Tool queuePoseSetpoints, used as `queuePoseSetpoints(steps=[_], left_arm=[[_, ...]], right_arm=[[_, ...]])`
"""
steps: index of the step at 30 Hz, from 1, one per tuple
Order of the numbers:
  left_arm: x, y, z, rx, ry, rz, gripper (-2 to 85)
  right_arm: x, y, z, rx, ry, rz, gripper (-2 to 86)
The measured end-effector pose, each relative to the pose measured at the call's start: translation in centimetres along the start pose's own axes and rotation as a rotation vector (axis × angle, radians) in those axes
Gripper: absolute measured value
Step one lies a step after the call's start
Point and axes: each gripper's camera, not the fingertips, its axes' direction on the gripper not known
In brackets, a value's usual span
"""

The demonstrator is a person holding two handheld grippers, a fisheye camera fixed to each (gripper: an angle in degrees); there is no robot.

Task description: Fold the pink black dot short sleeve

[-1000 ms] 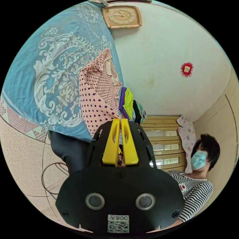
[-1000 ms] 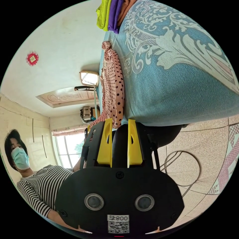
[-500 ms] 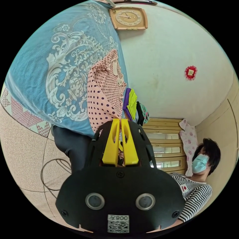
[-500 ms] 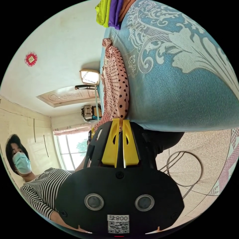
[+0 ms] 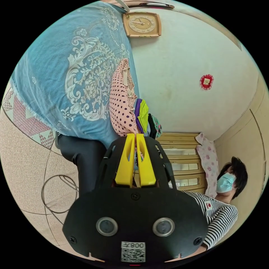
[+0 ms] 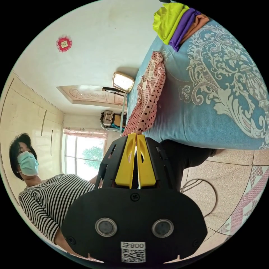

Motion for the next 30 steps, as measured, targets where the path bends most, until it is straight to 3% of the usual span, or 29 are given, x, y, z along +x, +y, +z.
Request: queuePoseSetpoints(steps=[18,30], left_arm=[[-0.9,1.4,-3.5,0.027,0.109,0.034,0.4],[3.6,-18.1,5.1,-0.008,0.111,0.199,0.6]], right_arm=[[-2.1,0.0,-2.0,-0.087,-0.024,-0.138,0.2],[-1.1,-20.0,0.4,-0.032,-0.001,-0.23,0.2]])
